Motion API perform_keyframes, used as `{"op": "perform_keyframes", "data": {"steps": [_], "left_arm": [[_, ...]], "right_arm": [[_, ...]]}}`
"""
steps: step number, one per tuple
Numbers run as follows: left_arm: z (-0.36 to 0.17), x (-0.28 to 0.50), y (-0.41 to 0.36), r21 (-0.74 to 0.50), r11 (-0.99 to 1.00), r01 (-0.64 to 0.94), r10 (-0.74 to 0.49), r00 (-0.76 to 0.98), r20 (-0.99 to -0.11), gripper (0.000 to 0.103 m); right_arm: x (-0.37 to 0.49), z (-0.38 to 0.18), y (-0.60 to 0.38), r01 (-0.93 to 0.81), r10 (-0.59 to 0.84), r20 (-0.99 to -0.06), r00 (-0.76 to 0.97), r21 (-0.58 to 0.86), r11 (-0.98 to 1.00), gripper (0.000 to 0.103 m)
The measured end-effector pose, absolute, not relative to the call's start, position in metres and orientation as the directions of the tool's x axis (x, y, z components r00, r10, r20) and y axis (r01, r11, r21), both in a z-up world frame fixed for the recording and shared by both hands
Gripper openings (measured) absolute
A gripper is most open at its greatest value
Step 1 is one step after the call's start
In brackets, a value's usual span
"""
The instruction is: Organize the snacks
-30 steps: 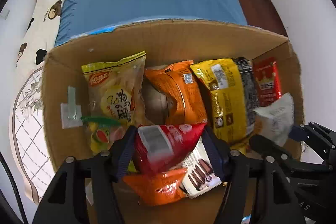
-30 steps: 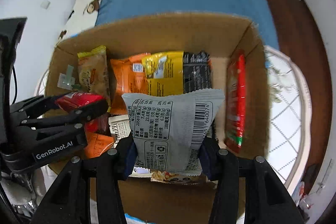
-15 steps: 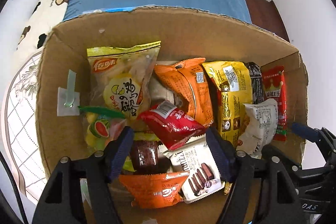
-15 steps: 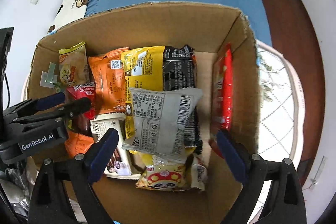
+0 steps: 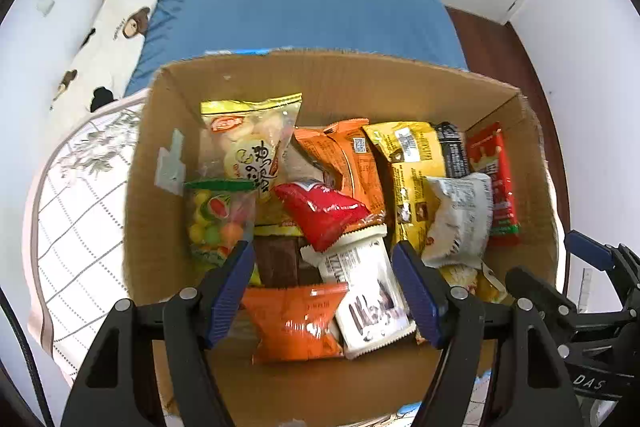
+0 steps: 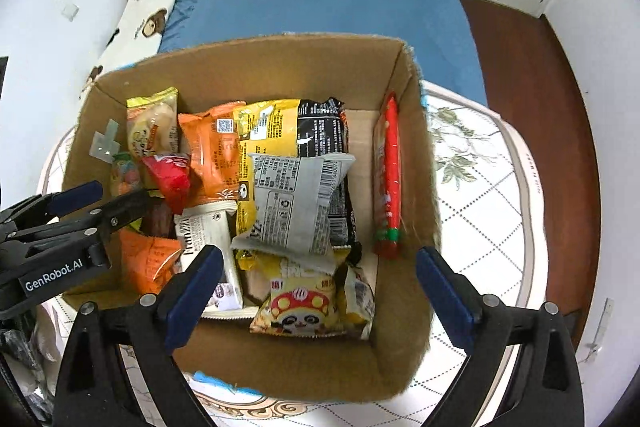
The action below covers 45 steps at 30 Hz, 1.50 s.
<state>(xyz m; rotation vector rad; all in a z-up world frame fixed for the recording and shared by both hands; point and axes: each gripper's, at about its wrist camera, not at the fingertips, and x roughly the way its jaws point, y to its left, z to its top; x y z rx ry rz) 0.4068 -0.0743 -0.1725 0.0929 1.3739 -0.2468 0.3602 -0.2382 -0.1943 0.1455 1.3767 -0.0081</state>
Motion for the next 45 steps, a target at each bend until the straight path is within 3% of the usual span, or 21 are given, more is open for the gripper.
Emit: {"op": "perform_keyframes", "data": {"steps": [3,6,24,34,36,37,38,45], "left_arm": [[-0.157,0.39,-0.069,-0.055,0.973,0.226,-0.108,0.231,-0.967,0.07],[-0.136,0.369,-0.06,-0.038,0.977,0.21,-0.103,0.306,-0.946,0.078],[-0.028,0.211,-0.019,0.018,0.984,0.175,-0.092,0.602,-0.793,0.078],[0.012,0.147,-0.006,0.037,0.981,0.188,-0.098,0.661,-0.744,0.078],[0.019,0.137,-0.002,0.029,0.982,0.186,-0.105,0.67,-0.735,0.083],[0.022,0.132,-0.001,0.028,0.983,0.181,-0.103,0.675,-0.73,0.095],[0.025,0.128,0.001,0.025,0.984,0.175,-0.103,0.682,-0.724,0.1],[0.04,0.112,0.015,-0.002,0.989,0.146,-0.107,0.715,-0.691,0.101]], "right_arm": [[0.343,-0.175,-0.235,0.09,0.065,-0.966,0.248,0.09,0.992,0.099],[0.324,-0.157,-0.231,0.082,0.048,-0.954,0.296,0.076,0.994,0.099],[0.167,-0.03,-0.193,0.053,0.028,-0.815,0.578,0.072,0.996,0.102],[0.089,0.021,-0.183,0.058,0.009,-0.74,0.673,0.065,0.996,0.103],[0.076,0.03,-0.18,0.057,0.003,-0.724,0.69,0.059,0.997,0.103],[0.071,0.034,-0.18,0.056,0.003,-0.719,0.695,0.058,0.997,0.103],[0.066,0.037,-0.179,0.055,0.001,-0.712,0.702,0.056,0.997,0.103],[0.041,0.046,-0.174,0.054,-0.005,-0.703,0.711,0.047,0.997,0.103]]}}
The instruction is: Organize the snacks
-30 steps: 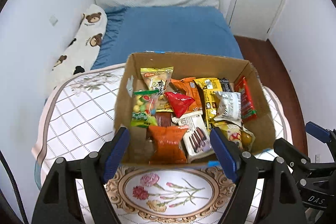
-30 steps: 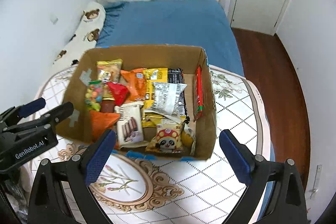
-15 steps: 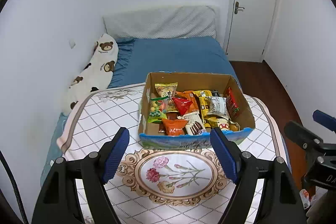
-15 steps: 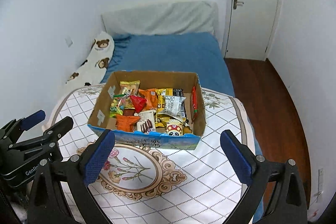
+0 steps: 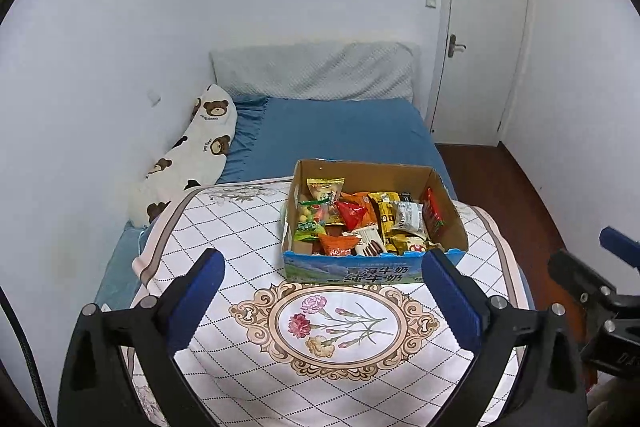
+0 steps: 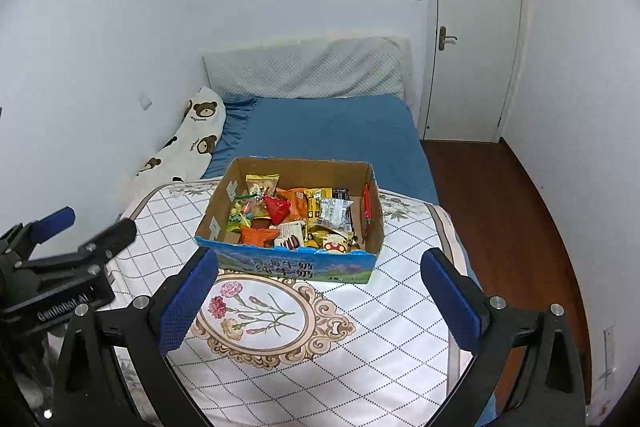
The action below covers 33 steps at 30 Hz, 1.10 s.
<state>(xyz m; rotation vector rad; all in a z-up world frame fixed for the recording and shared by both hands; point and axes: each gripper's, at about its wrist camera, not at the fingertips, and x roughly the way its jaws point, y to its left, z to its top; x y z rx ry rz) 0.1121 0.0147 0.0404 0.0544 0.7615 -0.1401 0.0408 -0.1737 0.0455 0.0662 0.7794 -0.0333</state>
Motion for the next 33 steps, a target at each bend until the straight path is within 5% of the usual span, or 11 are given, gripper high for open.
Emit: {"op": "perform_keyframes", "data": {"steps": [33], "left_arm": [[-0.021,0.186,-0.011,0.047,0.993,0.112,-0.04,0.669,-0.742,0.101]], "right_arm": [[0.11,-0.009,-0.198,0.147,-0.09,-0.716,0.692,0.019,0.989,0.103]]}}
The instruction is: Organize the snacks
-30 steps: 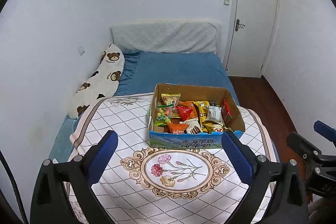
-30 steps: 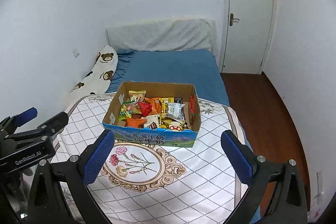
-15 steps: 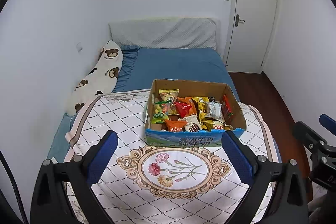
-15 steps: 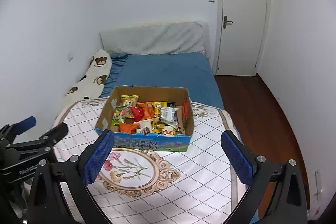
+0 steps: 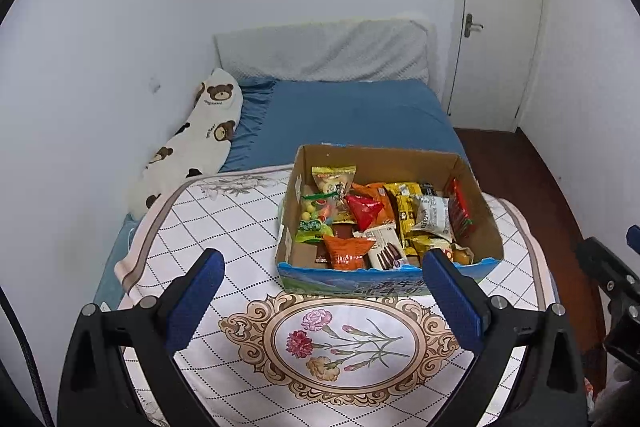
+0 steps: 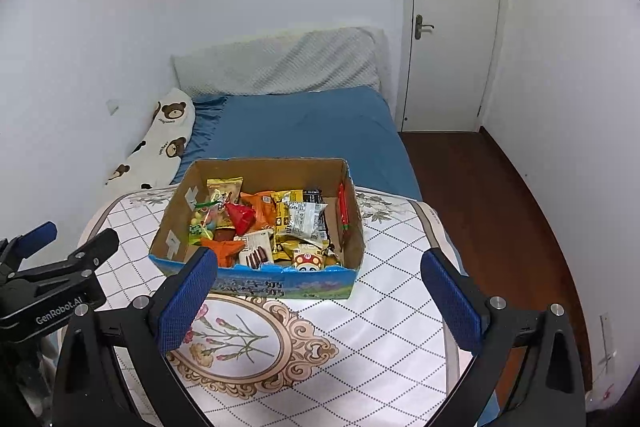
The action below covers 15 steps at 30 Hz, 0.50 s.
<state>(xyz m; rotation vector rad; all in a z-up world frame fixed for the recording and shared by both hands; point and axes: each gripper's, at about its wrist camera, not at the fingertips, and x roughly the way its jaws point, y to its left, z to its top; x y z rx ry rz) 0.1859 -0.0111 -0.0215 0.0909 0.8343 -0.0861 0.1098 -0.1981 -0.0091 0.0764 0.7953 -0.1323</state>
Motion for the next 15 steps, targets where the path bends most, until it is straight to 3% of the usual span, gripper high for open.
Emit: {"op": "perform_keyframes", "data": {"steps": [15], "left_arm": [[-0.046,0.21,-0.021,0.058,0.992,0.114,-0.028,0.635,-0.772,0.101]], "right_arm": [[0.141,-0.042,-0.205,0.171,-0.109,-0.745,0.658,0.006,0.985,0.103]]}}
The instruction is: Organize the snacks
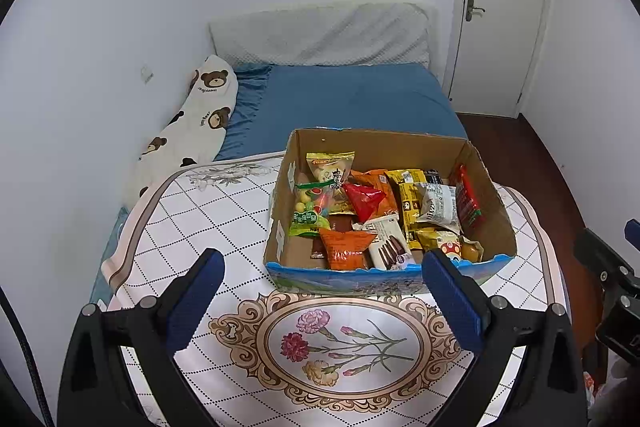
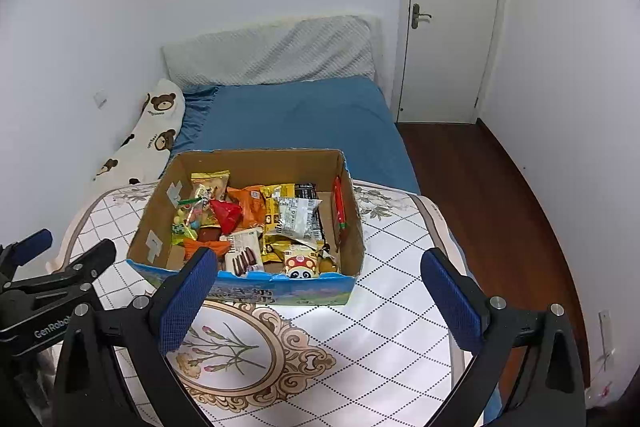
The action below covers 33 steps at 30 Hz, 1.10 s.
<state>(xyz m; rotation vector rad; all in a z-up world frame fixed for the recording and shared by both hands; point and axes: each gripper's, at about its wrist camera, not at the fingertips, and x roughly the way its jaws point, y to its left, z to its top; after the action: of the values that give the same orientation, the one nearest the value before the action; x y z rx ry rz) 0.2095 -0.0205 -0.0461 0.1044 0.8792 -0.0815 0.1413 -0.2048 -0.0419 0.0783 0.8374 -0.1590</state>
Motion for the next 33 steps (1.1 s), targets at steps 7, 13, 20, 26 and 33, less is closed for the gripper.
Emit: {"op": "perform_keyframes", "data": {"steps": [7,13,20,26,33], "left_arm": [[-0.054,0.212,-0.024,0.06,0.991,0.123,-0.03,0.623,-0.782,0.101],[-0.057,0.212,-0.024,0.05,0.991,0.125,-0.038,0.614,-0.788,0.101],[-0.058,0.212,-0.024,0.054,0.991,0.125,-0.035,0.616,-0.787,0.101],[-0.057,0.211,-0.024,0.051,0.991,0.127,-0.038,0.616,-0.787,0.101],[-0.055,0.21,-0.025,0.05,0.991,0.127,-0.039,0.618,-0.785,0.101]], "right_arm": [[0.145,-0.052,-0.209,0.175,-0.105,-0.757,0.645,0.012,0.984,0.103],[0.144,-0.053,-0.207,0.174,-0.114,-0.758,0.642,0.0,0.985,0.103],[0.143,-0.054,-0.206,0.172,-0.114,-0.761,0.638,-0.003,0.985,0.103],[0.143,-0.054,-0.206,0.171,-0.115,-0.759,0.64,-0.005,0.985,0.103],[0.14,-0.052,-0.206,0.179,-0.12,-0.754,0.646,-0.003,0.984,0.103]]}}
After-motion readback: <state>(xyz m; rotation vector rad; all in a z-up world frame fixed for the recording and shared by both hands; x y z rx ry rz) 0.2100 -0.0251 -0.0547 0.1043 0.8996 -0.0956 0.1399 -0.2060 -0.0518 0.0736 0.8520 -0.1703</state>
